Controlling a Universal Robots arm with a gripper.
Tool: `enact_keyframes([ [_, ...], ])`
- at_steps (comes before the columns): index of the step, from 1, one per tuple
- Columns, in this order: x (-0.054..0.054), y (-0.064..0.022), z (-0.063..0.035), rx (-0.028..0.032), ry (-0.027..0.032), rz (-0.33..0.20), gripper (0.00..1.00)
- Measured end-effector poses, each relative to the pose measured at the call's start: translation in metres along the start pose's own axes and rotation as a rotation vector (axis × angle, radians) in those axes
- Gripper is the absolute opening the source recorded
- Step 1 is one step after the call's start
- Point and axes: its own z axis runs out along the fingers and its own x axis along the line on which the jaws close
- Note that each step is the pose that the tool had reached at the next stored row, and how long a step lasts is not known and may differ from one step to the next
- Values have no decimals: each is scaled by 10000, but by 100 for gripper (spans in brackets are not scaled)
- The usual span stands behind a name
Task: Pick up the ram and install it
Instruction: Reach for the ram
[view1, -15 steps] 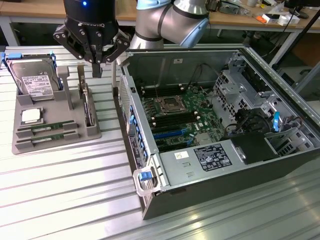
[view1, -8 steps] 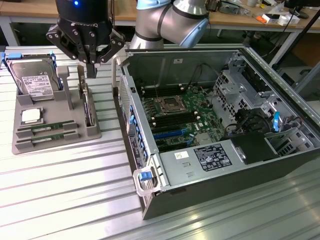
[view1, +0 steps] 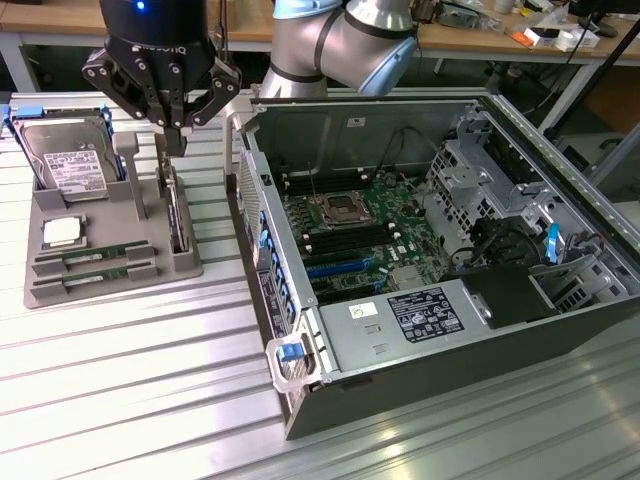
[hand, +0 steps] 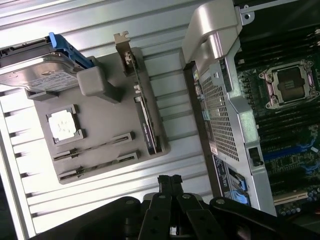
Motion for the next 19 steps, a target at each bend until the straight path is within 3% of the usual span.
enact_keyframes([
  [19, 182, -45, -7, 0, 0, 0, 11],
])
